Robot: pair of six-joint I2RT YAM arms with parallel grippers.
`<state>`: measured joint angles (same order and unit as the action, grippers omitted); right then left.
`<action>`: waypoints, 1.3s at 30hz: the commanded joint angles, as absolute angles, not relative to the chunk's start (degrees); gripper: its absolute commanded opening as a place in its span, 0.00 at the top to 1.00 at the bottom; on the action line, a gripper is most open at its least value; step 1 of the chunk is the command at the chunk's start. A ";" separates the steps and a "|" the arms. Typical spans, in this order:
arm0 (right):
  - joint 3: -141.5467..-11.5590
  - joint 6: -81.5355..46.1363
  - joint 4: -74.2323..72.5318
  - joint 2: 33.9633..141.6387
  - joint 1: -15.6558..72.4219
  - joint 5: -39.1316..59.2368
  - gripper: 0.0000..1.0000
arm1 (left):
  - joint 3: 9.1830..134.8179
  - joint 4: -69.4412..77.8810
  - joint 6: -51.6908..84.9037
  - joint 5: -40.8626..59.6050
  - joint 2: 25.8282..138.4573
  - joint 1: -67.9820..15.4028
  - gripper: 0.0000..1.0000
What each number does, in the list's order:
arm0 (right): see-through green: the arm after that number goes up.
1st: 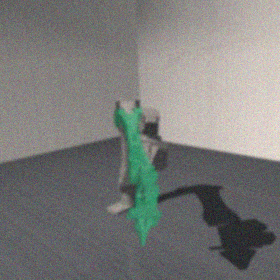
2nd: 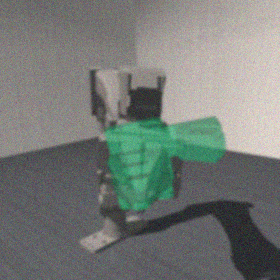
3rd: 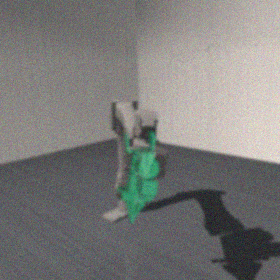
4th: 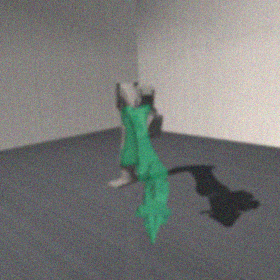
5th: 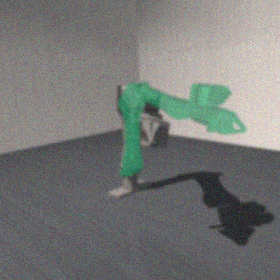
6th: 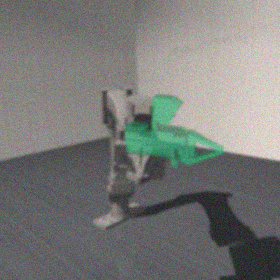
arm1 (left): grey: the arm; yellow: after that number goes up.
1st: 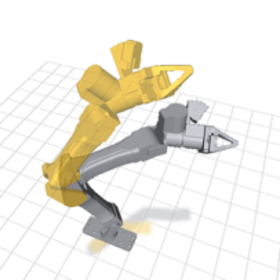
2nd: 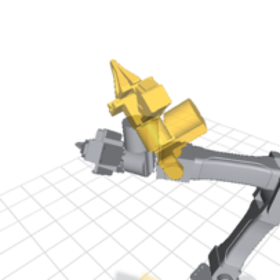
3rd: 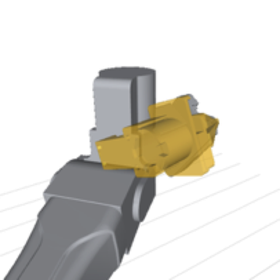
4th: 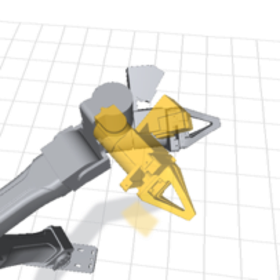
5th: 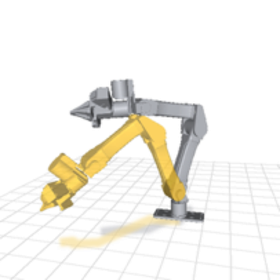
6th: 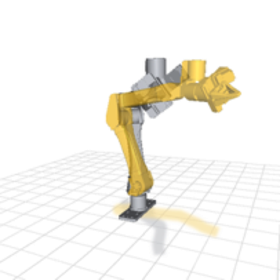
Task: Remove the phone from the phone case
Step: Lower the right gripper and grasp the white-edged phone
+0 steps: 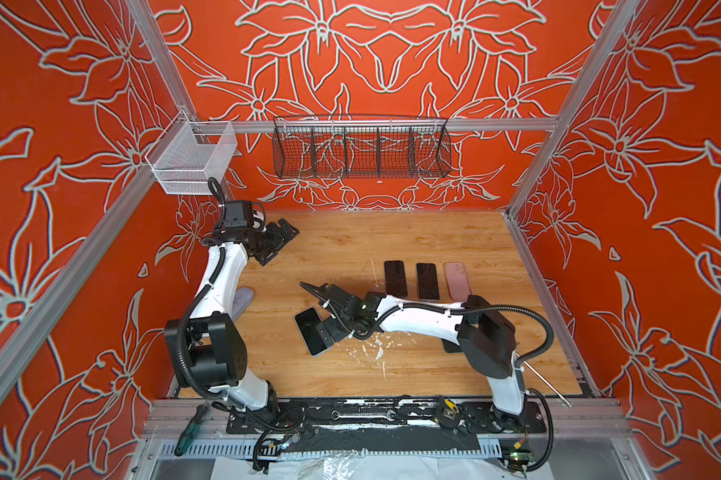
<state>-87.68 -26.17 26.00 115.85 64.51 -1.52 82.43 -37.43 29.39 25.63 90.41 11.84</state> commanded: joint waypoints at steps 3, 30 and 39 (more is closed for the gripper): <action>-92.97 -27.55 27.48 118.64 67.45 -3.87 0.02 | 84.35 -38.93 28.33 25.33 91.58 14.46 0.03; -106.78 -33.66 36.04 131.39 71.19 -8.85 0.03 | 83.84 -37.62 30.41 30.98 92.24 19.69 0.03; -110.91 -33.33 38.94 134.52 71.31 -8.74 0.01 | 83.35 -37.11 30.74 31.14 91.98 19.90 0.03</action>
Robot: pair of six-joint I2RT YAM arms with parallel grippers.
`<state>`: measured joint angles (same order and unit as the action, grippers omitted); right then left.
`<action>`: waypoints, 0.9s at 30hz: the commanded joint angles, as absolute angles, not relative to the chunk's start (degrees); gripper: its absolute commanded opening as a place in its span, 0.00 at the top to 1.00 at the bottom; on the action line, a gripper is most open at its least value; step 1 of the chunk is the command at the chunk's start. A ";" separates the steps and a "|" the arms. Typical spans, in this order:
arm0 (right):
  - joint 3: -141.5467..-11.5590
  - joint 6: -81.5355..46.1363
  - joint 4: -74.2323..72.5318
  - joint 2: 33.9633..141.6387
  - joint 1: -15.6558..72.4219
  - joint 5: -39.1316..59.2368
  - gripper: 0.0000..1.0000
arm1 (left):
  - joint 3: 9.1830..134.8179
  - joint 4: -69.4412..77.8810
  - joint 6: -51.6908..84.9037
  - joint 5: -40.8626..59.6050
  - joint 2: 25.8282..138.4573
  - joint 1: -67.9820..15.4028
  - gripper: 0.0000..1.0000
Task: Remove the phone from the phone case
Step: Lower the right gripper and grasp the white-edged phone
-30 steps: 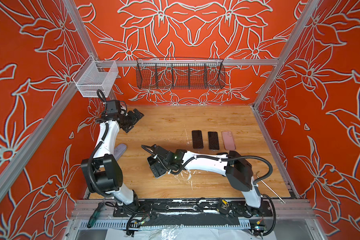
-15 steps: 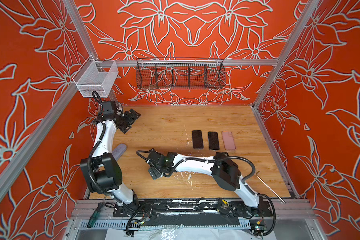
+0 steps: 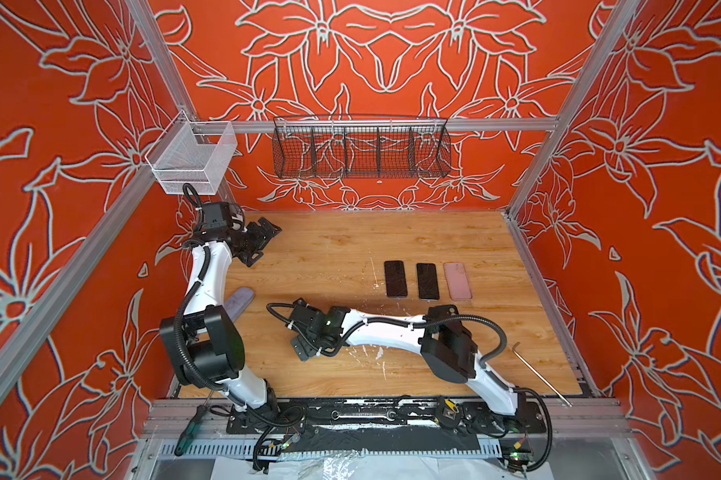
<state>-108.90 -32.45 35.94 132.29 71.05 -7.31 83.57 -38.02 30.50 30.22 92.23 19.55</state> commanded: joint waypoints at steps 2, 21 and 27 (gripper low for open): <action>-112.25 -33.21 40.13 135.54 71.36 -8.45 0.01 | 83.24 -37.00 30.72 30.83 92.00 20.03 0.03; -111.71 -31.59 41.97 137.55 71.20 -11.30 0.12 | 82.86 -36.64 31.12 31.08 92.32 20.09 0.03; -111.71 -29.20 42.23 137.83 71.13 -12.08 0.28 | 82.62 -36.47 31.27 30.96 92.20 20.05 0.03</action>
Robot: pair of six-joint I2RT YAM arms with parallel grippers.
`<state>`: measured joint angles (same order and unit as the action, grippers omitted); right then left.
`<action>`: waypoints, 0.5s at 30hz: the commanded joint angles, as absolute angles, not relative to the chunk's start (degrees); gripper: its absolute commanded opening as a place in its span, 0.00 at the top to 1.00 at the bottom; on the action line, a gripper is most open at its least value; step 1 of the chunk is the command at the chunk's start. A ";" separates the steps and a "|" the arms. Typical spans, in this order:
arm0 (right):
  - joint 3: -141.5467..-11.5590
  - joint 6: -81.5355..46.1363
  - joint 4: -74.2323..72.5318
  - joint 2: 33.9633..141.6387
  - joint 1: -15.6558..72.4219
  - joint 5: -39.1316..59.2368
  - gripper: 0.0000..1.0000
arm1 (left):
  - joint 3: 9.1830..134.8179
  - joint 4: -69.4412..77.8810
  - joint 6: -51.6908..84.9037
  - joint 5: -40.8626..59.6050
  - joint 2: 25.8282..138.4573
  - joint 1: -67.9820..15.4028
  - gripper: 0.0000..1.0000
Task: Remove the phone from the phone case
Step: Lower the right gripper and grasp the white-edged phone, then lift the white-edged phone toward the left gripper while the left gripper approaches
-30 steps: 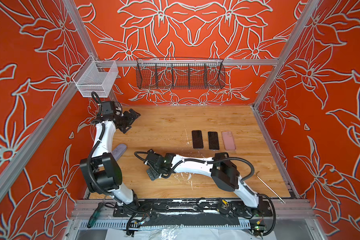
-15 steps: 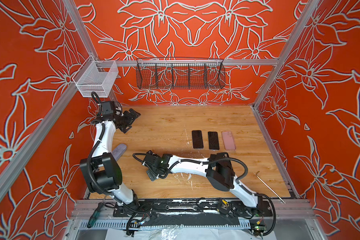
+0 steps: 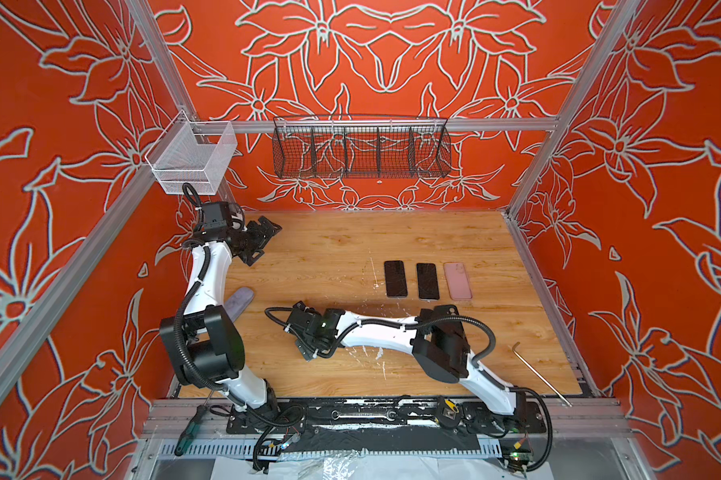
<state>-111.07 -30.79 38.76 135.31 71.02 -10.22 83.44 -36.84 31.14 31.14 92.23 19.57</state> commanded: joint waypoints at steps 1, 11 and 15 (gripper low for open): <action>-111.47 -28.70 41.91 137.73 71.15 -12.28 0.33 | 82.83 -36.69 31.16 31.15 92.33 20.11 0.03; -106.69 -25.59 37.56 133.93 69.42 -12.88 0.41 | 82.07 -36.23 32.01 30.83 91.61 19.96 0.03; -104.19 -24.94 35.28 131.75 67.96 -11.95 0.40 | 80.53 -35.16 33.57 30.85 91.28 19.71 0.03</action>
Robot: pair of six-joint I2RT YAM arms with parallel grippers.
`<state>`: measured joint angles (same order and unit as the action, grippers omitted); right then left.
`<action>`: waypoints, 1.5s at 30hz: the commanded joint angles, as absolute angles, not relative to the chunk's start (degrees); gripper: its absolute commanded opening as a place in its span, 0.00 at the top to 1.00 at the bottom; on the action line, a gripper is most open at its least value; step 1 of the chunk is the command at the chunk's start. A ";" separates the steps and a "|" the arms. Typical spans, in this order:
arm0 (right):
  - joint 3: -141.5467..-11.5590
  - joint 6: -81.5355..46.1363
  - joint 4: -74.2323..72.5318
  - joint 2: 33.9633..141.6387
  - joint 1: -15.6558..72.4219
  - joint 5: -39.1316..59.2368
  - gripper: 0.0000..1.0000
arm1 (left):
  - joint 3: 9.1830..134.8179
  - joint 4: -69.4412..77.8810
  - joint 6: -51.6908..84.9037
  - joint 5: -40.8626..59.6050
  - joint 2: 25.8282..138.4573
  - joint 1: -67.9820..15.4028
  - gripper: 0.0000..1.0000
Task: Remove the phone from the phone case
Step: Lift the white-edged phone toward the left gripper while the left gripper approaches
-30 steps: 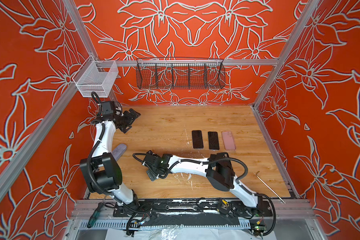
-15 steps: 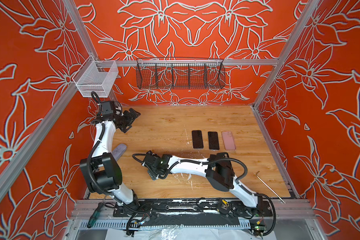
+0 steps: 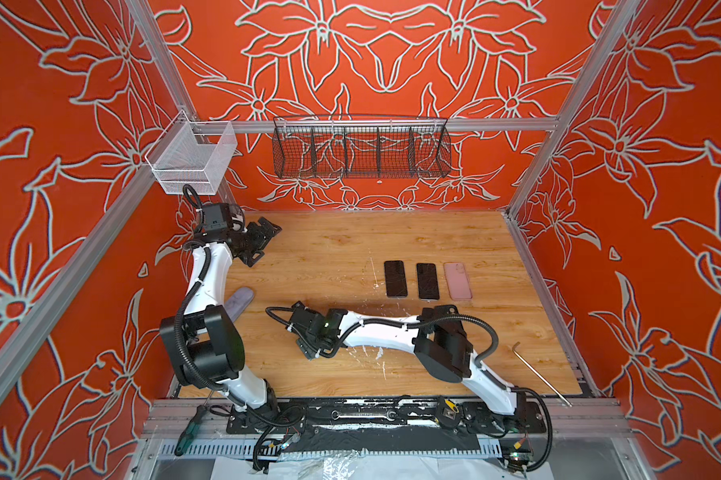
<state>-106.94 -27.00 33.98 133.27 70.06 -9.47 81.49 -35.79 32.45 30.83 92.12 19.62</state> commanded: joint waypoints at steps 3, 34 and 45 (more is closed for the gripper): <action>-101.98 -24.61 33.55 129.80 66.71 -11.25 0.41 | 78.70 -36.64 34.08 29.37 89.74 19.16 0.03; -86.21 -23.96 24.71 111.37 55.95 -1.69 0.42 | 37.71 1.30 51.12 33.66 77.60 -4.34 0.01; -83.98 -26.58 22.65 106.94 53.73 3.77 0.42 | 34.95 11.78 50.97 33.63 77.51 -6.54 0.21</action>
<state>-84.33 -25.10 25.80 110.17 54.35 1.58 35.07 6.57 51.05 32.75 77.76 -5.78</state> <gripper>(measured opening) 0.750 0.803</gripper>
